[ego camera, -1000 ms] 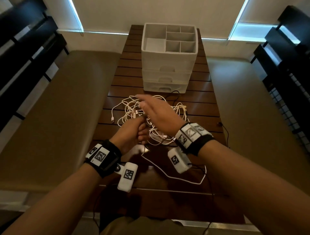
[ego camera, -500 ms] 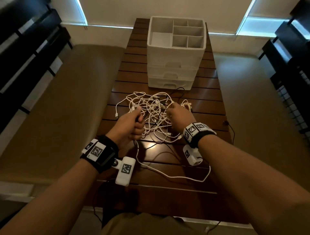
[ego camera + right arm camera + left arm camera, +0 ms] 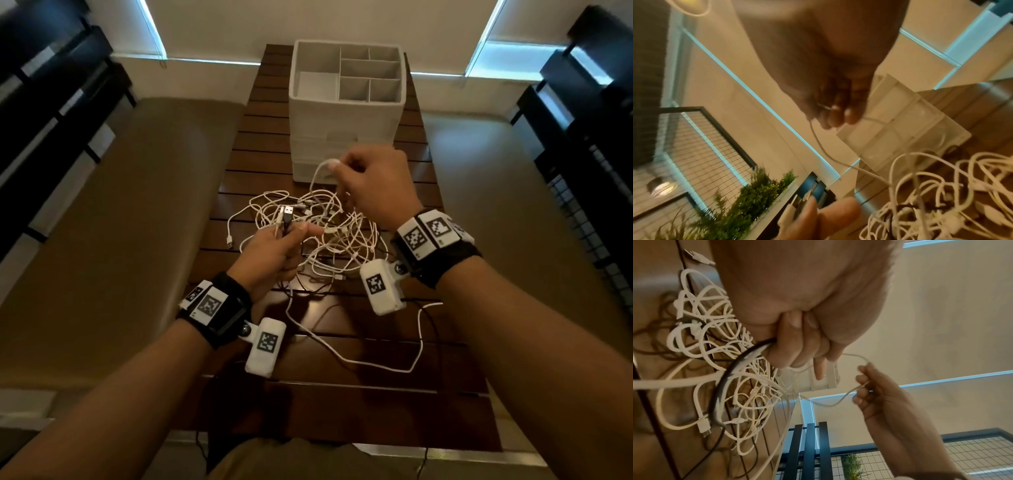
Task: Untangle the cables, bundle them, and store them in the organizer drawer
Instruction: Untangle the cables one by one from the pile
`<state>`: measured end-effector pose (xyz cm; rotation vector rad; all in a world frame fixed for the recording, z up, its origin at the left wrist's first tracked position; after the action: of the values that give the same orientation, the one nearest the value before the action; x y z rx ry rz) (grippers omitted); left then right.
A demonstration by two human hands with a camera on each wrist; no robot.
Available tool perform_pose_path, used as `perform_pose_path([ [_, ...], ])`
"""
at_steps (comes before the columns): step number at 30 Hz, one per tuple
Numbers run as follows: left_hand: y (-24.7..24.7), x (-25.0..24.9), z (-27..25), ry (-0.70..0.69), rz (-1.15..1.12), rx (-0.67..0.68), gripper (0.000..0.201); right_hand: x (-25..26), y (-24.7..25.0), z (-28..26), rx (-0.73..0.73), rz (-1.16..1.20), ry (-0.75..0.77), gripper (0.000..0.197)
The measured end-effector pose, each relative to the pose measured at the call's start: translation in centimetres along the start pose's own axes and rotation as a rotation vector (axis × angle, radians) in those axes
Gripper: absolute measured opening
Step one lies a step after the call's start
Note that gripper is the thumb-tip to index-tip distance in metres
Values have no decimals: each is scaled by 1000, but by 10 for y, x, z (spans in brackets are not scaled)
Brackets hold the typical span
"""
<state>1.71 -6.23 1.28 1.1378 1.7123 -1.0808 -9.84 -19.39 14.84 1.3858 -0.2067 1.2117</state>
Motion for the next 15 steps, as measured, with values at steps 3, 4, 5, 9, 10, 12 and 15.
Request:
perform_pose_path([
  [3, 0, -7, 3, -39, -49, -6, 48, 17, 15, -9, -68, 152, 88, 24],
  [4, 0, -10, 4, -46, -68, -12, 52, 17, 8, -11, 10, 152, 73, 23],
  [5, 0, -12, 4, -52, -84, -15, 55, 16, -4, -16, 124, 123, 50, 21],
  [9, -3, -31, 7, -86, -143, 4, 52, 29, -30, -37, 352, 93, 113, 16],
  [10, -2, -39, 9, -105, -149, -2, 49, 32, -38, -42, 418, 97, 123, 17],
  [12, 8, -54, 14, -142, -148, -43, 42, 25, -57, -52, 577, 24, 100, 15],
  [15, 18, -67, 17, -166, -178, -50, 33, 0, -61, -54, 595, -61, 18, 12],
])
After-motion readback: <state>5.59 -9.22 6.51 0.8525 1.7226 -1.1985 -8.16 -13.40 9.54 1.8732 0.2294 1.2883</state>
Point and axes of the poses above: each hand's wrist, its own z-axis towards the middle knuckle, its own y-axis out of the back of the hand, x = y × z, the point moved 10 cm from there along z, towards the middle knuckle, and after that the axes turned 1 degree about z, right-handed, at the moved point
